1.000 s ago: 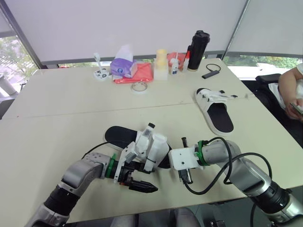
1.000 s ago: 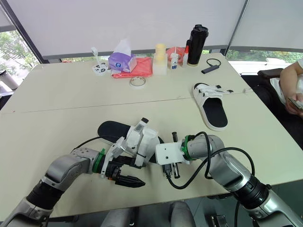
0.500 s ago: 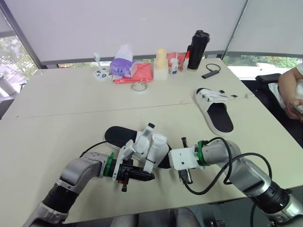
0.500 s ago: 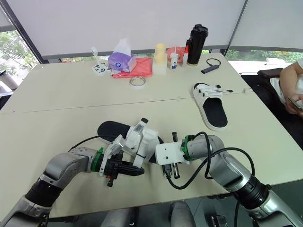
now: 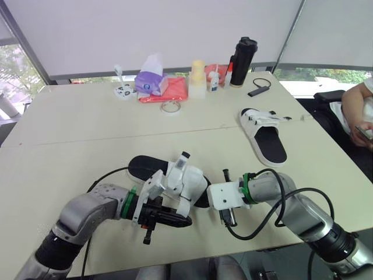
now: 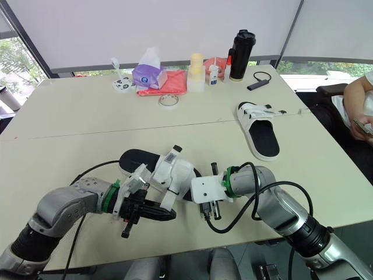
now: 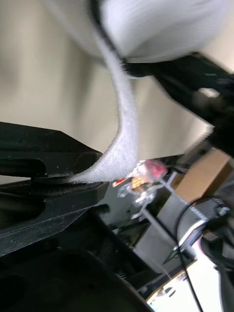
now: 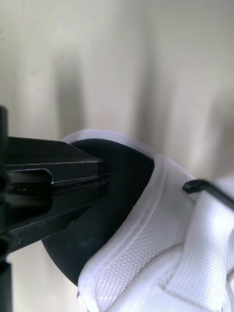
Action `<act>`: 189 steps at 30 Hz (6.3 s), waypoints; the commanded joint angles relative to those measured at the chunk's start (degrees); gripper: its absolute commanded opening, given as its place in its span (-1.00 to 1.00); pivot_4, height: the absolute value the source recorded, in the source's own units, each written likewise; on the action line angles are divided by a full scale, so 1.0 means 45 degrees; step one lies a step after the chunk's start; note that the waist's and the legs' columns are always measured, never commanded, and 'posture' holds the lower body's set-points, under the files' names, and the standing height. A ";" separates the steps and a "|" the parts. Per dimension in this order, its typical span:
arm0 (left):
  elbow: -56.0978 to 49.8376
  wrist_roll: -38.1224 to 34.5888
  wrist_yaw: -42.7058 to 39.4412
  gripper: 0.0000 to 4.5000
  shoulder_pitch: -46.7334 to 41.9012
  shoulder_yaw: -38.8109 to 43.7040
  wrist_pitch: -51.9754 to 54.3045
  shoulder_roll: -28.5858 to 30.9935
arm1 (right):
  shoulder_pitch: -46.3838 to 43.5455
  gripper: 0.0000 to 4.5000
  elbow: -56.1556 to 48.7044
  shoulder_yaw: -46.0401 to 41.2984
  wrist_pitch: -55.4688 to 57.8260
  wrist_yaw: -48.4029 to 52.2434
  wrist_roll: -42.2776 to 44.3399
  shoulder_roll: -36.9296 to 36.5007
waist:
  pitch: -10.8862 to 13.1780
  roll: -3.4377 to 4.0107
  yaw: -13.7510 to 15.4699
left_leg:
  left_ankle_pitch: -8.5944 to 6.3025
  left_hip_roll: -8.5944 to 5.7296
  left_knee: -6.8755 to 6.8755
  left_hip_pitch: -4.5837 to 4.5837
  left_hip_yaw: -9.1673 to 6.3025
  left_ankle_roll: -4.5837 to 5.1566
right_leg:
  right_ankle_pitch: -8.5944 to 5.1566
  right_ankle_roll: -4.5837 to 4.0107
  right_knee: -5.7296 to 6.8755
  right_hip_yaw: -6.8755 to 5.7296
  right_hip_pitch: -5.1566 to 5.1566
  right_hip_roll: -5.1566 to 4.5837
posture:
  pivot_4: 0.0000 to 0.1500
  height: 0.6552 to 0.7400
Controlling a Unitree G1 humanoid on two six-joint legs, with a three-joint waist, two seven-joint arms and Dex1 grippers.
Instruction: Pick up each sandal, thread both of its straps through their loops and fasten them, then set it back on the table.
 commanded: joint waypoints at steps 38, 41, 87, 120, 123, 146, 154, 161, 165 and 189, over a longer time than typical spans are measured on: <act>0.3181 0.0187 0.4732 0.97 -0.3063 0.1461 -0.1097 -0.4558 | 0.0305 -1.00 0.0614 0.0492 0.0232 0.0054 -0.0334 0.0025 | -0.0001 -0.0036 -0.0016 | 0.0005 -0.0005 0.0009 0.0038 -0.0003 0.0006 | 0.0002 0.0002 0.0012 -0.0001 0.0048 0.0018 | 1.00 1.00; 0.1566 -0.0253 0.3731 0.97 -0.2444 0.1311 -0.0520 -0.3077 | 0.0286 -1.00 0.0643 0.0501 0.0238 0.0041 -0.0346 0.0056 | -0.0001 -0.0036 -0.0042 | 0.0005 -0.0006 0.0008 0.0036 -0.0001 0.0006 | 0.0002 0.0001 0.0012 0.0000 0.0045 0.0019 | 1.00 1.00; 1.3036 0.5390 -0.5590 0.97 -0.9037 -0.1929 -0.5267 -0.2797 | 0.0435 -1.00 0.0776 0.0449 0.0177 -0.0140 -0.0491 0.0133 | 0.0001 -0.0072 -0.0286 | -0.0004 0.0002 0.0004 0.0018 -0.0015 -0.0008 | -0.0020 -0.0004 0.0042 -0.0019 0.0017 0.0032 | 1.00 1.00; 1.1096 0.5177 -0.5507 -0.99 -0.7898 -0.1088 -0.3880 -0.2998 | 0.0479 -1.00 0.0704 0.0477 0.0355 -0.0201 -0.0471 0.0192 | 0.0001 -0.0072 -0.0278 | -0.0003 -0.0001 0.0013 0.0021 -0.0025 -0.0006 | -0.0020 0.0000 0.0051 -0.0019 0.0029 0.0033 | 1.00 1.00; 1.1134 0.4913 -0.5359 -0.99 -0.7984 -0.0730 -0.3751 -0.3077 | 0.0485 -1.00 0.0686 0.0480 0.0374 -0.0210 -0.0472 0.0195 | 0.0001 -0.0072 -0.0278 | -0.0003 -0.0001 0.0019 0.0022 -0.0026 -0.0006 | -0.0019 0.0000 0.0055 -0.0019 0.0032 0.0032 | 1.00 1.00; 1.3259 0.5236 -0.3865 -0.99 -0.8278 -0.0218 -0.4785 -0.3709 | 0.0511 -1.00 0.0632 0.0417 0.0387 -0.0179 -0.0468 0.0104 | 0.0000 -0.0072 -0.0263 | -0.0002 -0.0002 0.0040 0.0032 -0.0027 -0.0006 | -0.0017 0.0003 0.0068 -0.0019 0.0047 0.0034 | 1.00 1.00; 1.5393 0.6274 -0.3404 -0.99 -0.8751 -0.0452 -0.5618 -0.4222 | 0.0557 -1.00 0.0544 0.0410 0.0481 -0.0197 -0.0484 0.0063 | -0.0003 -0.0077 -0.0163 | -0.0003 -0.0005 0.0066 0.0050 -0.0027 -0.0006 | -0.0018 0.0005 0.0068 -0.0020 0.0082 0.0033 | 1.00 1.00; 1.5844 0.6679 -0.3631 -0.99 -0.8894 -0.0491 -0.5337 -0.4224 | 0.0603 -1.00 0.0491 0.0407 0.0539 -0.0208 -0.0508 0.0075 | -0.0007 -0.0078 -0.0048 | -0.0007 -0.0004 0.0066 0.0119 -0.0028 -0.0011 | -0.0023 0.0004 0.0060 -0.0021 0.0151 0.0029 | 1.00 1.00; 1.5674 0.6646 -0.3863 -0.99 -0.8778 -0.0511 -0.5033 -0.4086 | 0.0592 -1.00 0.0524 0.0432 0.0513 -0.0216 -0.0521 0.0114 | -0.0007 -0.0077 -0.0029 | -0.0006 -0.0004 0.0065 0.0119 -0.0029 -0.0011 | -0.0023 0.0004 0.0060 -0.0021 0.0149 0.0029 | 1.00 1.00; 1.6436 0.7205 -0.2251 0.97 -0.8869 0.0030 -0.5976 -0.4025 | 0.0486 -1.00 0.0653 0.0453 0.0435 -0.0185 -0.0505 0.0146 | -0.0007 -0.0078 -0.0027 | -0.0006 -0.0004 0.0045 0.0119 -0.0029 -0.0011 | -0.0025 0.0008 0.0054 -0.0021 0.0141 0.0029 | 1.00 1.00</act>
